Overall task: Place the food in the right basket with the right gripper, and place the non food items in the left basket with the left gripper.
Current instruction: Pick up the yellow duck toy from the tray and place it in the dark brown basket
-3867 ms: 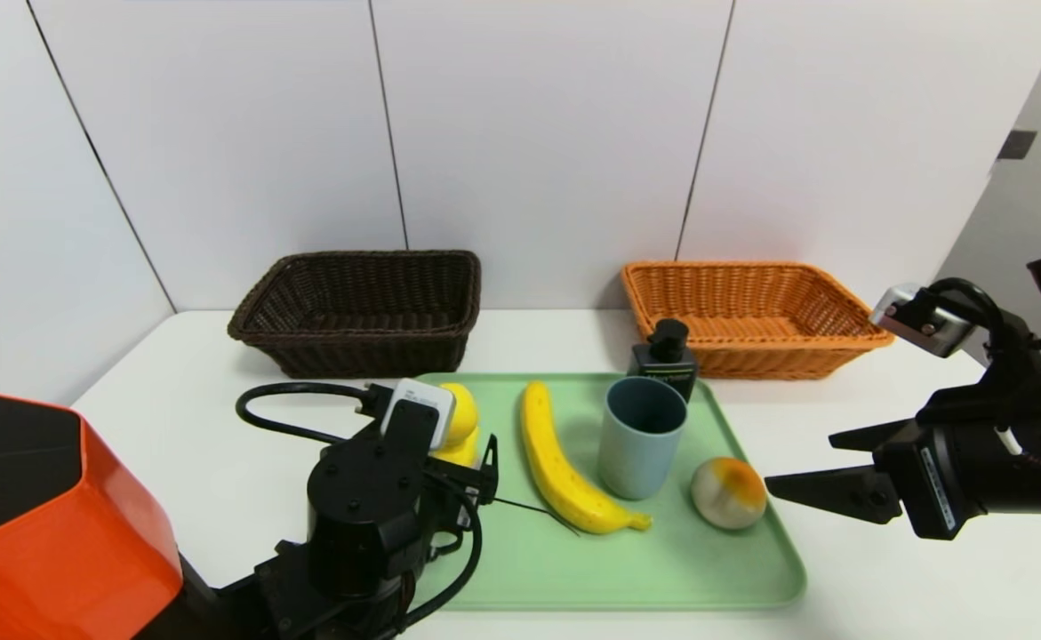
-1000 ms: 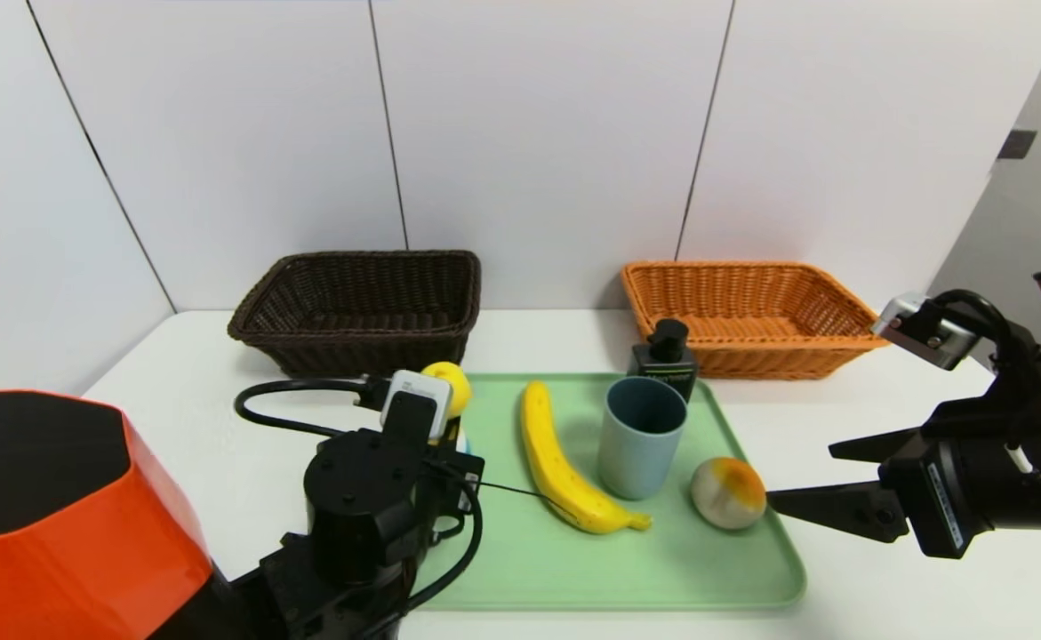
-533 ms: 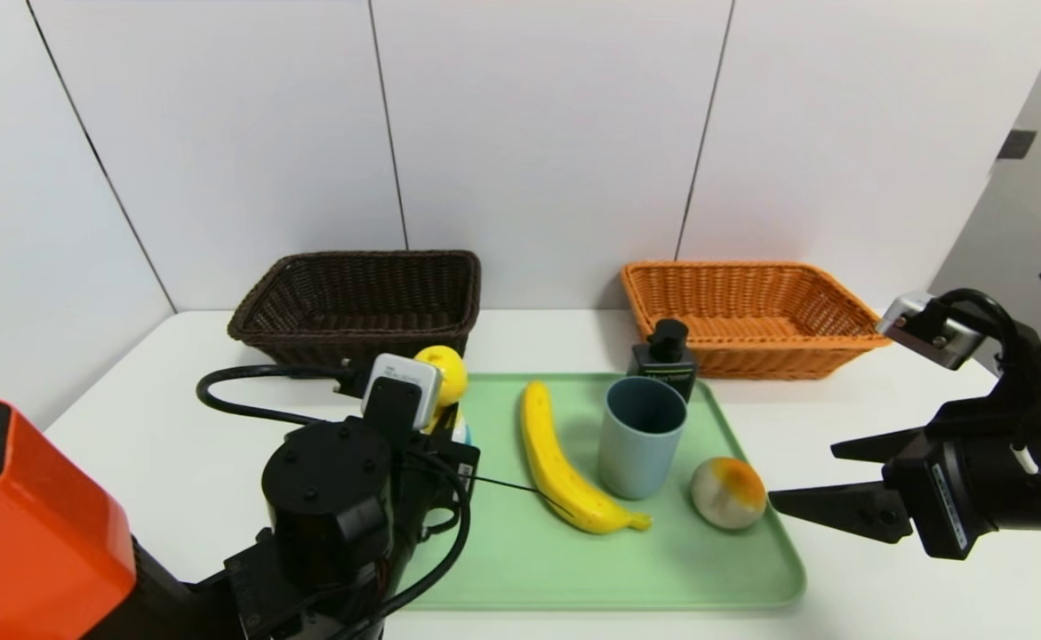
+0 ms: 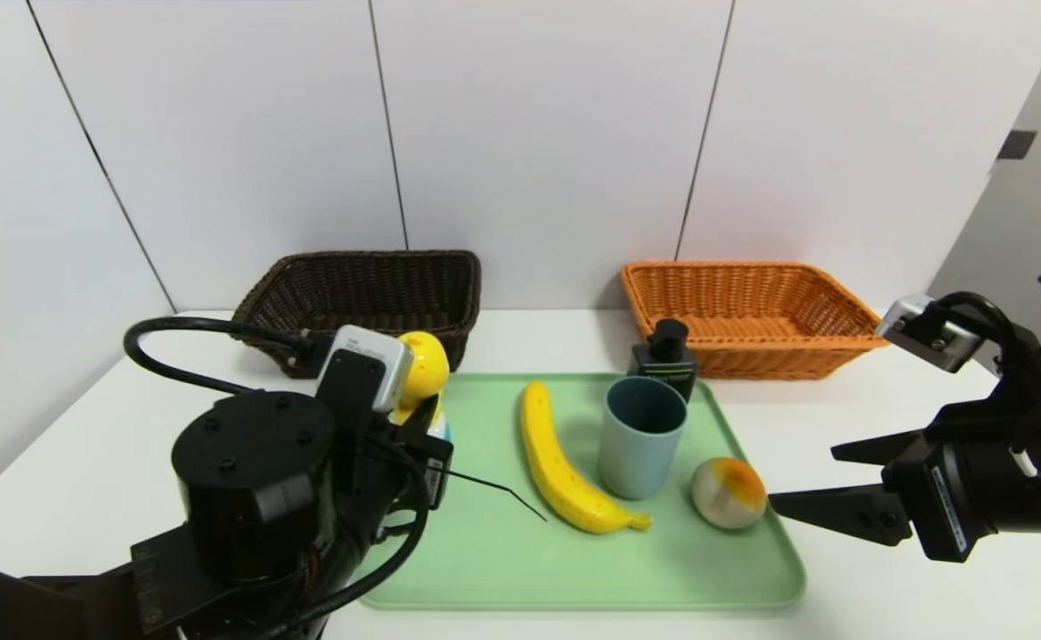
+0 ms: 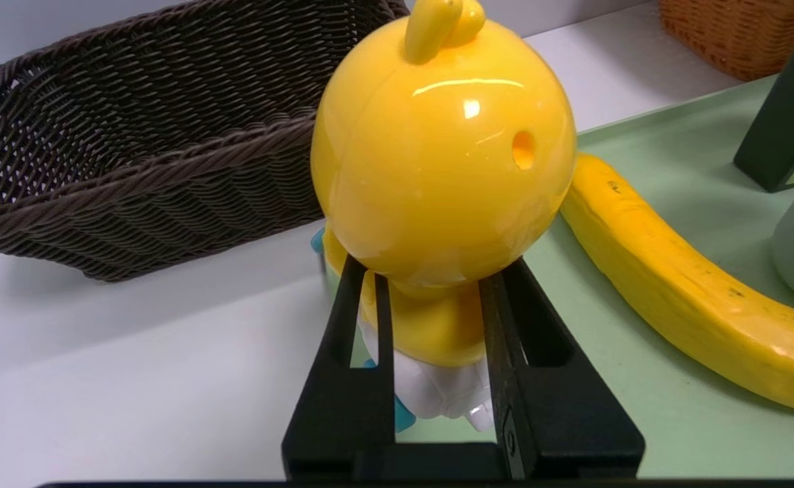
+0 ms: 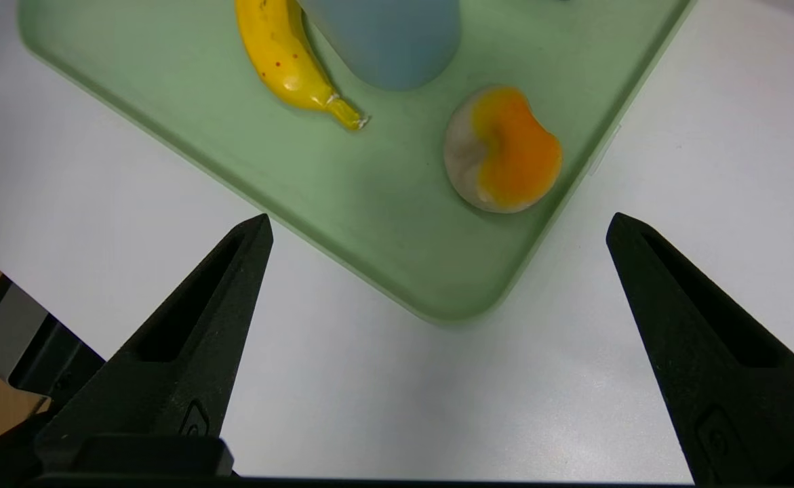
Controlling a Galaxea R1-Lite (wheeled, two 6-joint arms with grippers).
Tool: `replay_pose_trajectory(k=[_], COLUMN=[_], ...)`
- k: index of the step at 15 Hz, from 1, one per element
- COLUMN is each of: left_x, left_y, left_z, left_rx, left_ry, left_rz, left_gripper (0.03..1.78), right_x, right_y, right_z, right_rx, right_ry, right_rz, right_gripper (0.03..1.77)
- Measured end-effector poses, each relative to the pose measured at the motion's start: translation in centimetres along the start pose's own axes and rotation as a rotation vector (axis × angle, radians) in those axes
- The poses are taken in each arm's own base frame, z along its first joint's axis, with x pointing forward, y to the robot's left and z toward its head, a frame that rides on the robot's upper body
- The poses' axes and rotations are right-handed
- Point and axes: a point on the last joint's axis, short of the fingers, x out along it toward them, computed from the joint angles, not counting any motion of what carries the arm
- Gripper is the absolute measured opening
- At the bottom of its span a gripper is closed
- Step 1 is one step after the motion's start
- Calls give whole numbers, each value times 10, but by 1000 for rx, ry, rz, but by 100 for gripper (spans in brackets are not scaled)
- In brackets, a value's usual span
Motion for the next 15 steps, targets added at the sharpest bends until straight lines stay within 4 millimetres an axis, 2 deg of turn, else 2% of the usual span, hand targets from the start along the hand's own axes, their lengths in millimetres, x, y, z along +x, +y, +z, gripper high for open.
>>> replay_pose_trajectory(k=[5,9,13,15], left_x=[-5,10,34,46], left_y=[29,76,131,147], left_z=[47,78,92,92], left_rx=[3,-20,-52,-59], left_ry=[29,56,54,64], left_rz=[35,82,152,183], left_gripper=[40,40,40,40], right_x=[0,-1,-1,-1], right_y=[0,0,0,0], right_z=[0,2,3,3], right_rx=[2,1,1,1], right_ry=[0,-8,-12,-13], right_rz=[0,-2,-1,-3], right_gripper=[170,170,170,170])
